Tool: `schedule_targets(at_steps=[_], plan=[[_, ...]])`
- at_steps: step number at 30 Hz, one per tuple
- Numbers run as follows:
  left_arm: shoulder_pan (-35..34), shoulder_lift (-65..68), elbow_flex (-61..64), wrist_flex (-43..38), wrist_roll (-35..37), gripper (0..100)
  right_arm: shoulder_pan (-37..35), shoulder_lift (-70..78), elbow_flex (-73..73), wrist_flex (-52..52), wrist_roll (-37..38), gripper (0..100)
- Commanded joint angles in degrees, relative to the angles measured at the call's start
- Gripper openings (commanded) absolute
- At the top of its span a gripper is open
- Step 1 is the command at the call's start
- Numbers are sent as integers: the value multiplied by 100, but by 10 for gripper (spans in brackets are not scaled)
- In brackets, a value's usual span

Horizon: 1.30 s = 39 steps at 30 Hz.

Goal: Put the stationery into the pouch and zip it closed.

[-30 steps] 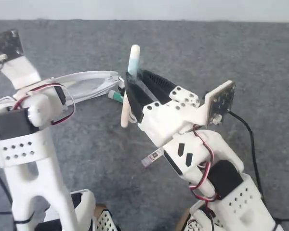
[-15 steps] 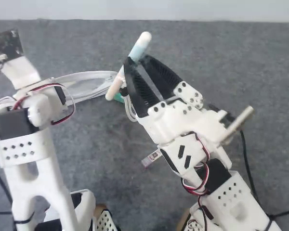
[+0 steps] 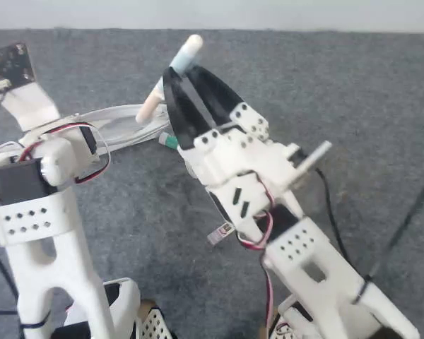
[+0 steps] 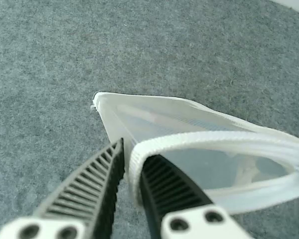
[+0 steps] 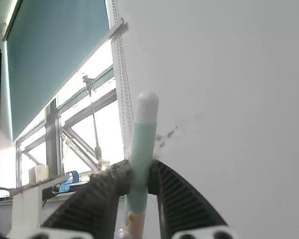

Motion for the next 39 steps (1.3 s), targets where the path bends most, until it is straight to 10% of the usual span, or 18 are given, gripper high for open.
schedule_targets(at_steps=[1, 30, 39], plan=[[9, -211, -189, -176, 70, 11, -66, 426, -70, -409, 105, 6], [9, -237, -119, -193, 70, 11, -954, 2466, 123, -1121, 1284, 11], [9, -237, -84, -202, 70, 11, -954, 2457, 88, -523, 1275, 159]])
